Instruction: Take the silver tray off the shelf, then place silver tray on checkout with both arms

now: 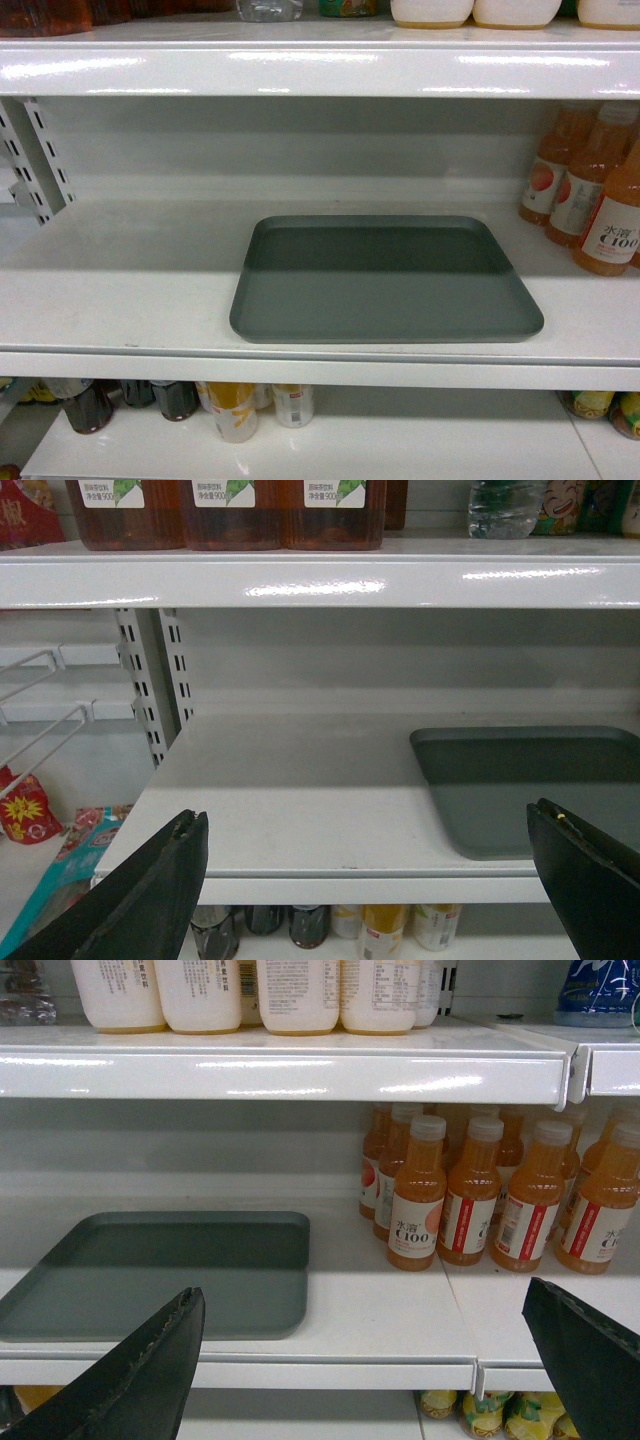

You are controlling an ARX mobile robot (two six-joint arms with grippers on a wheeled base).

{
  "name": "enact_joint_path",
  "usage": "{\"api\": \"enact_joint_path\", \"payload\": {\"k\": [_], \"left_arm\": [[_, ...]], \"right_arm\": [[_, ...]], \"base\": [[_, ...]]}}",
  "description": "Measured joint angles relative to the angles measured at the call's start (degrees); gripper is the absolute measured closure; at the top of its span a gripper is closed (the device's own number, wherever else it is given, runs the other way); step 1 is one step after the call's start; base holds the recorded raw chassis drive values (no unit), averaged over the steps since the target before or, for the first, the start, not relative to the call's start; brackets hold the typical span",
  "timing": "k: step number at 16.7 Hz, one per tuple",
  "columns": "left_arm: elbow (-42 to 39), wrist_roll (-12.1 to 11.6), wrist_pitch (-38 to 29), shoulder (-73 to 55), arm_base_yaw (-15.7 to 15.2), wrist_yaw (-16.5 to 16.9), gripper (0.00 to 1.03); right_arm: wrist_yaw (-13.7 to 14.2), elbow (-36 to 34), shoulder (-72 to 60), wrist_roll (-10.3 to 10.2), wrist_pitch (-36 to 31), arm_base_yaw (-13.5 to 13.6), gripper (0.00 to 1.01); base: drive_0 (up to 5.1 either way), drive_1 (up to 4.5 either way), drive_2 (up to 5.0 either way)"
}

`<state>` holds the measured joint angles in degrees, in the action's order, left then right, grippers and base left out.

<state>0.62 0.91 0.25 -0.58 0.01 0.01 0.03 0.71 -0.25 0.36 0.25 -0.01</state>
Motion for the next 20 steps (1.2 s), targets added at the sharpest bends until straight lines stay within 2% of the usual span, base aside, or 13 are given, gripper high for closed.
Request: {"api": "enact_joint_path", "payload": {"k": [20], "left_arm": [[0.0, 0.0, 0.0, 0.0, 0.0, 0.0, 0.05]], "right_arm": [[0.0, 0.0, 0.0, 0.0, 0.0, 0.0, 0.03]], "base": [[0.0, 0.0, 0.0]]}}
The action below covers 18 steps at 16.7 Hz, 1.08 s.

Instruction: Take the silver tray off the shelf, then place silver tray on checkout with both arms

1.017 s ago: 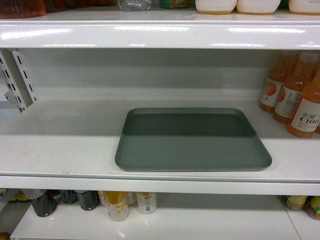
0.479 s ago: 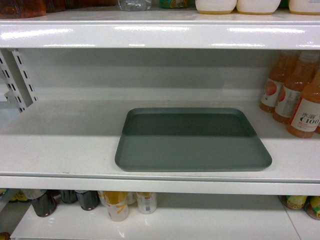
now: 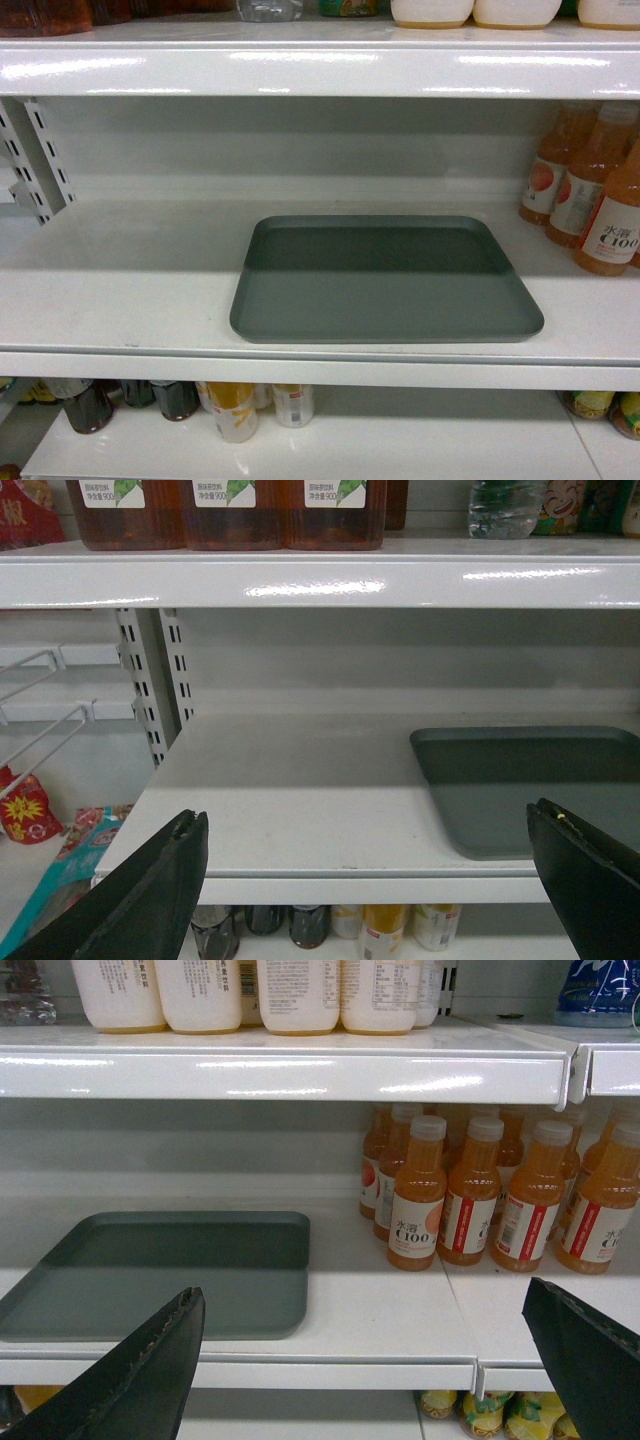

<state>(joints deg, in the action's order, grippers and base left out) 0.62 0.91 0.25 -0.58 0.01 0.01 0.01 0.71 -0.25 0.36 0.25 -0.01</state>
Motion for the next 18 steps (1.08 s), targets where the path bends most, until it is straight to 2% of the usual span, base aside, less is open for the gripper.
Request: {"api": "enact_joint_path", "payload": {"k": [1, 2, 3, 4, 5, 6, 7, 10, 11, 13, 16, 17, 18], "left_arm": [[0.0, 0.0, 0.0, 0.0, 0.0, 0.0, 0.05], [2.1, 0.2, 6.9, -2.2, 2.1, -5.7, 0.05], [5.0, 0.9, 10.5, -9.7, 6.4, -13.3, 0.05], [8.3, 1.7, 2.8, -27.1, 10.4, -16.7, 0.05], [9.9, 2.9, -4.6, -39.3, 9.8, -13.6, 0.05], [12.6, 3.3, -11.9, -52.9, 9.6, -8.7, 0.05], [15.6, 3.7, -16.6, -64.0, 9.6, -5.9, 0.05], [23.3, 3.8, -24.1, -83.3, 10.3, -4.5, 0.05], [25.8, 3.8, -25.5, -88.3, 10.5, -4.2, 0.05], [32.5, 4.3, -26.3, -99.6, 10.8, -4.6, 0.05], [40.4, 4.0, -25.4, -108.3, 11.3, -4.9, 0.05], [45.0, 3.7, -24.3, -111.6, 11.4, -4.9, 0.05], [53.6, 3.8, -22.0, -117.7, 11.9, -4.9, 0.05]], "right_arm": [[0.0, 0.0, 0.0, 0.0, 0.0, 0.0, 0.03], [-1.1, 0.8, -0.8, 0.4, 3.2, -0.2, 0.03], [-3.2, 3.2, -6.4, 1.6, 8.3, -0.2, 0.03], [-4.3, 5.6, -19.8, 2.5, 4.2, 1.0, 0.03], [-4.4, 6.5, -29.0, 2.9, -0.9, 2.0, 0.03], [-4.5, 8.4, -40.2, 3.2, -7.2, 2.8, 0.03], [-4.5, 10.1, -49.7, 3.8, -13.5, 3.2, 0.03], [-4.6, 15.4, -69.4, 4.7, -24.9, 3.8, 0.03], [-5.7, 17.7, -74.4, 4.6, -26.9, 3.8, 0.03], [-6.1, 24.2, -85.3, 4.1, -28.0, 4.2, 0.03], [-6.0, 33.6, -96.8, 2.3, -27.5, 4.2, 0.03], [-4.7, 38.6, -101.7, 1.6, -27.2, 4.2, 0.03], [-2.3, 48.5, -110.7, 0.8, -24.0, 4.0, 0.03]], "base": [[0.0, 0.0, 0.0], [0.0, 0.0, 0.0], [0.0, 0.0, 0.0], [0.0, 0.0, 0.0], [0.0, 0.0, 0.0], [0.0, 0.0, 0.0], [0.0, 0.0, 0.0], [0.0, 0.0, 0.0], [0.0, 0.0, 0.0], [0.0, 0.0, 0.0], [0.0, 0.0, 0.0], [0.0, 0.0, 0.0], [0.0, 0.0, 0.0]]}}
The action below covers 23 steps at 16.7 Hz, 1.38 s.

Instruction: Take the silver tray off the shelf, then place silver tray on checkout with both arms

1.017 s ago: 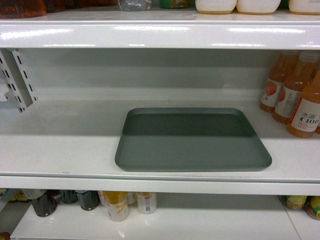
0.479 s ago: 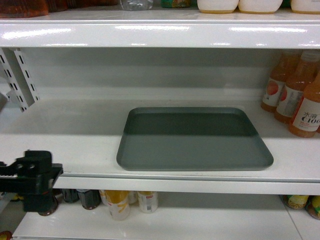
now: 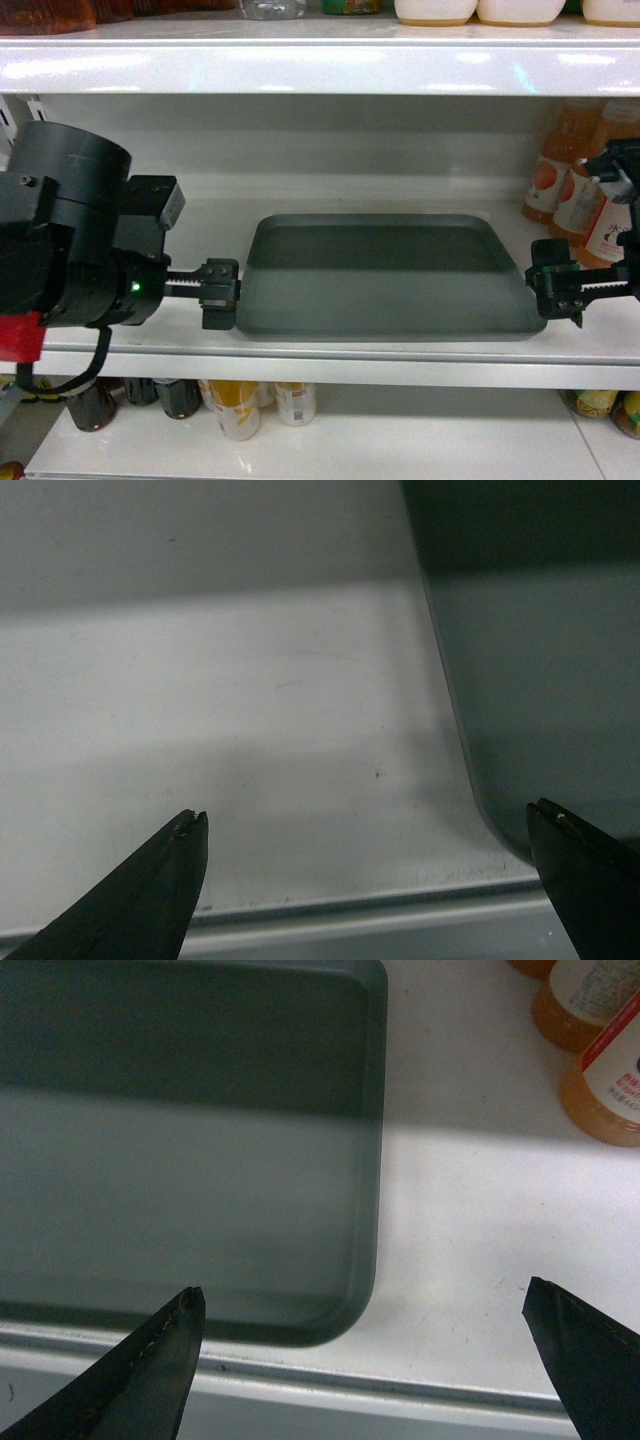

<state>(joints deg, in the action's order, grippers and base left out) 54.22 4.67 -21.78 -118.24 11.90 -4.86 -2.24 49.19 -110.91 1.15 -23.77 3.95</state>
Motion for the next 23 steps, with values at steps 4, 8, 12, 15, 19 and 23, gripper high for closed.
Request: {"api": "enact_joint_path", "payload": {"k": [4, 8, 12, 15, 19, 23], "left_arm": [[8.4, 1.9, 4.0, -6.3, 0.8, 0.0, 0.05], [15.4, 2.0, 7.7, -11.4, 2.0, -1.8, 0.05], [21.2, 2.8, 11.8, -15.7, 2.5, -2.6, 0.05], [23.2, 4.0, 12.6, -17.1, 2.1, -2.6, 0.11], [23.3, 4.8, 12.5, -17.4, 2.3, -0.4, 0.47], [20.3, 7.1, 10.3, -16.8, 2.1, 0.9, 0.82]], "right_arm": [[1.9, 12.2, -9.8, -1.3, 4.7, -0.6, 0.03], [3.5, 22.1, -17.7, -2.6, 10.2, -0.6, 0.03], [5.7, 30.4, -25.1, -3.6, 15.6, -0.5, 0.03], [5.9, 33.9, -26.7, -4.5, 17.8, -0.4, 0.14], [6.1, 34.8, -27.4, -4.5, 18.8, 0.6, 0.5], [5.9, 34.4, -27.5, -4.6, 18.8, 1.0, 0.86]], "base": [[0.0, 0.0, 0.0], [0.0, 0.0, 0.0], [0.0, 0.0, 0.0], [0.0, 0.0, 0.0], [0.0, 0.0, 0.0], [0.0, 0.0, 0.0]]}}
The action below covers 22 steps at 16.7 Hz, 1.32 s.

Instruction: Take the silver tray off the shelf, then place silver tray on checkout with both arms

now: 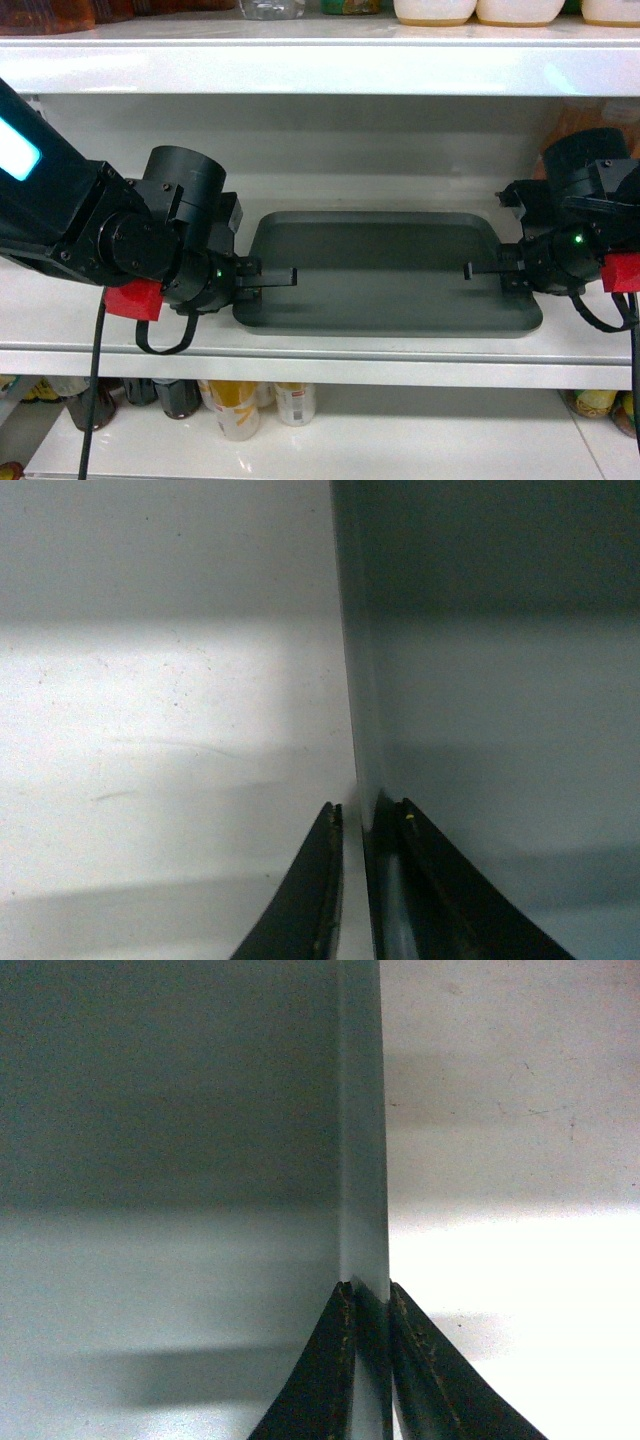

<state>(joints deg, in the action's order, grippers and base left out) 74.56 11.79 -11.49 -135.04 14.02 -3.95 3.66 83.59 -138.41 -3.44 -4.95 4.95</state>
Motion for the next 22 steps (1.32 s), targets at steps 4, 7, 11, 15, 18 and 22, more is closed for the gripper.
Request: {"api": "enact_joint_path", "payload": {"k": [4, 7, 11, 15, 18, 22], "left_arm": [[-17.2, 3.8, -11.2, 8.7, -0.1, -1.1, 1.0], [-27.9, 3.2, -15.6, 16.8, 0.9, -1.4, 1.0], [-36.9, 1.9, -17.6, 31.9, 1.8, -3.2, 1.0], [-47.5, 3.1, -13.9, 47.6, 4.2, -5.3, 1.0], [-52.2, 3.2, -13.0, 55.5, 4.5, -6.6, 1.0], [-52.3, 2.9, -13.1, 55.4, 4.5, -6.7, 1.0]], "right_arm": [[-3.2, -19.5, 9.3, -5.3, -12.3, 0.7, 0.98], [-3.9, -30.9, 17.7, -7.0, -16.9, 1.1, 0.98], [-4.6, -41.0, 32.5, -8.1, -20.2, 1.5, 0.98], [-4.6, -53.3, 49.9, -9.7, -17.7, 3.1, 0.98], [-4.1, -57.9, 59.5, -9.9, -17.7, 4.5, 0.99], [-4.2, -57.9, 59.0, -9.9, -17.3, 4.5, 0.99]], "base": [[0.0, 0.0, 0.0], [0.0, 0.0, 0.0], [0.0, 0.0, 0.0], [0.0, 0.0, 0.0], [0.0, 0.0, 0.0], [0.0, 0.0, 0.0]]}}
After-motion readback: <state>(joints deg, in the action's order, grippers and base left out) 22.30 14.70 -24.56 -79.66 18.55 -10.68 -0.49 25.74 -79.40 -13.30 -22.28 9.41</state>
